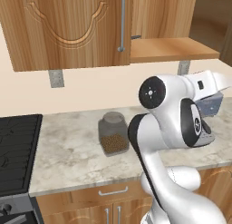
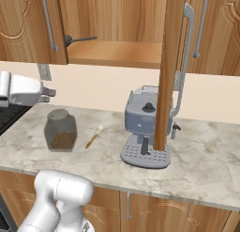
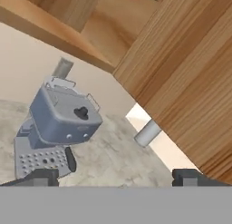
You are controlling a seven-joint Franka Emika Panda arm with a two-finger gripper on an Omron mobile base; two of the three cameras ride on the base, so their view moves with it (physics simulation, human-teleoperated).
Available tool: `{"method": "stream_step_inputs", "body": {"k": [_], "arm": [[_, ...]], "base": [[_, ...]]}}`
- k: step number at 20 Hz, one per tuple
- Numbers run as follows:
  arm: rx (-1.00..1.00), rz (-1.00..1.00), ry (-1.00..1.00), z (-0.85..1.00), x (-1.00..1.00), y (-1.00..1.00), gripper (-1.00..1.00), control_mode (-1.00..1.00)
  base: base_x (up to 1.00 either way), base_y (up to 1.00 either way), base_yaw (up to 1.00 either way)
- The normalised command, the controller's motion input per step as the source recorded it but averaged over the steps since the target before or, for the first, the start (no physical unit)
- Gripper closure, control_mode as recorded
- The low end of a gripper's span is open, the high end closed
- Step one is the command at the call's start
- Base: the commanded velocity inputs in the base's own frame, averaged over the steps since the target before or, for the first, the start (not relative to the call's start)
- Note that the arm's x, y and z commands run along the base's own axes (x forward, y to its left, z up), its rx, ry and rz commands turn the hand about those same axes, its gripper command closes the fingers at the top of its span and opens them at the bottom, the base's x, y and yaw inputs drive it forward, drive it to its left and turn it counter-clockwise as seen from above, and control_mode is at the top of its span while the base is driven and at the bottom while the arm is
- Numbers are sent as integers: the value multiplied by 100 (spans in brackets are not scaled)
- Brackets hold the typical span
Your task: Pick the pan from the cabinet and place it on the stove. Then turn on the stove burner for the pan.
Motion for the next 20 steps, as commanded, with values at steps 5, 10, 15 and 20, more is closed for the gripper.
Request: {"method": "stream_step_inputs", "body": {"k": [5, 10, 15, 20], "arm": [[16, 15, -22, 20, 3, 55, -100, -100], [19, 18, -26, 10, 8, 50, -100, -100], [17, 19, -30, 18, 20, 24, -100, -100], [12, 23, -26, 20, 46, 6, -100, -100]], "base": [[0, 0, 0], [0, 0, 0], [0, 0, 0], [0, 0, 0]]}}
